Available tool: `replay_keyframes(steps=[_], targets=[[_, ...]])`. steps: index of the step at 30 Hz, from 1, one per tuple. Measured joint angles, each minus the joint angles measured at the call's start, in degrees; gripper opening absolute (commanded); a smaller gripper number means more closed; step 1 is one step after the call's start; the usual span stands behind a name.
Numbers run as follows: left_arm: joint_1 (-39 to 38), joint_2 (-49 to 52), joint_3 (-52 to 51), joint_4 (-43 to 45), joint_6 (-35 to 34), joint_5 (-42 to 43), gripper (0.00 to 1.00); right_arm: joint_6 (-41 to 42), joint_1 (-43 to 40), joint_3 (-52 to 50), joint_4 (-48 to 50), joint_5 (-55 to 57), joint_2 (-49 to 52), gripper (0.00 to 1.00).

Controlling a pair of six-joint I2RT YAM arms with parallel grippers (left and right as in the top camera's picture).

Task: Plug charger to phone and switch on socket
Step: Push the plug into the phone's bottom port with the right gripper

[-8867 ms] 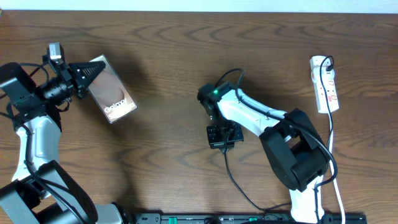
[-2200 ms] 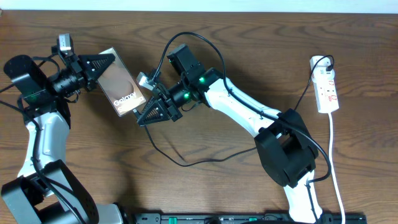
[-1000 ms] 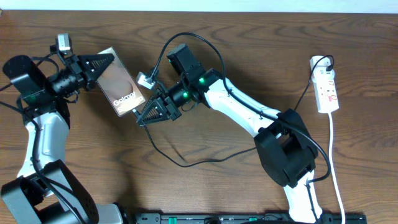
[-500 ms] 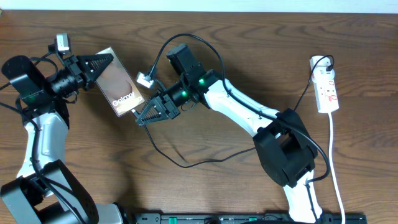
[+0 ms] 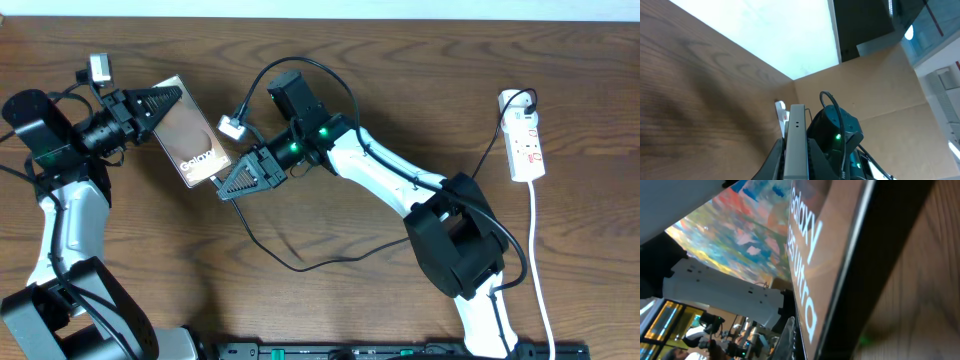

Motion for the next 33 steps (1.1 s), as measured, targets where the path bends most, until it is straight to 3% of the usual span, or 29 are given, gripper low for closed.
replay_keyframes(steps=[33], targets=[[0.48,0.00,0.11,0.63,0.33,-2.05,0.08,7.50,0.00,-0.70,10.95,3.32,0.11,0.01]])
